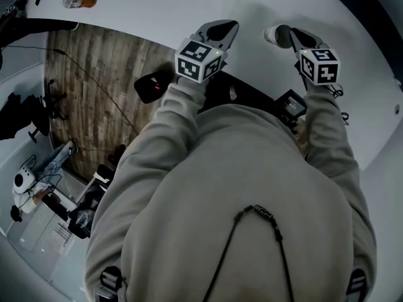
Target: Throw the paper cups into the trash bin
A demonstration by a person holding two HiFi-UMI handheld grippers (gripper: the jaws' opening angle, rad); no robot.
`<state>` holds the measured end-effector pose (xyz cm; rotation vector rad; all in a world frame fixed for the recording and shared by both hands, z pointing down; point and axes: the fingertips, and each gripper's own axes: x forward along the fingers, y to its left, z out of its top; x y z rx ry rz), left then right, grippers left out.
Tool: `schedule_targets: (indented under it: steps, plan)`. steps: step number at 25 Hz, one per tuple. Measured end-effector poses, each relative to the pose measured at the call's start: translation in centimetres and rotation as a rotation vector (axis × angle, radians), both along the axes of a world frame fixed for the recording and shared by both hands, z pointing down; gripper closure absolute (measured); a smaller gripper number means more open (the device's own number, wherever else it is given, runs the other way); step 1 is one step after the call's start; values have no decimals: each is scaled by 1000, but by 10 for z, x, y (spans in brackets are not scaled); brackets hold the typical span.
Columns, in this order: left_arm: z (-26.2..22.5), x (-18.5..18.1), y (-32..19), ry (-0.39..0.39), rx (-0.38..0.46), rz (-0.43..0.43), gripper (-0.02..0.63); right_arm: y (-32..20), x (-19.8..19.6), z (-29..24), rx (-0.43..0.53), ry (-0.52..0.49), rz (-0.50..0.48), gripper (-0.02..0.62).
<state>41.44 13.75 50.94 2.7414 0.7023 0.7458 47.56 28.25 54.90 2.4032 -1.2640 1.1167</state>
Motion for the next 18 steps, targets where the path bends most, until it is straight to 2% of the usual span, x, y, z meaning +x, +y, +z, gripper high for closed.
schedule_targets:
  steps: [3, 5, 7, 10, 13, 16, 18]
  plan:
    - [-17, -15, -18, 12, 37, -59, 603, -14, -3, -11, -7, 15, -59, 565]
    - [-23, -30, -33, 17, 62, -138, 603, -27, -8, -20, -5, 37, -128, 565]
    - [-28, -52, -49, 19, 73, -219, 603, -41, -16, -29, 7, 50, -188, 565]
    - [-37, -87, -72, 13, 82, -293, 603, -74, -34, -44, 29, 44, -282, 565]
    - [-41, -131, -109, 10, 69, -406, 603, -132, -58, -52, 31, 46, -416, 565]
    - [-24, -188, -162, 2, 64, -552, 603, -206, -92, -39, 35, 51, -552, 565]
    - [-22, -226, -181, -5, 61, -635, 603, -236, -118, -43, 36, 60, -630, 565]
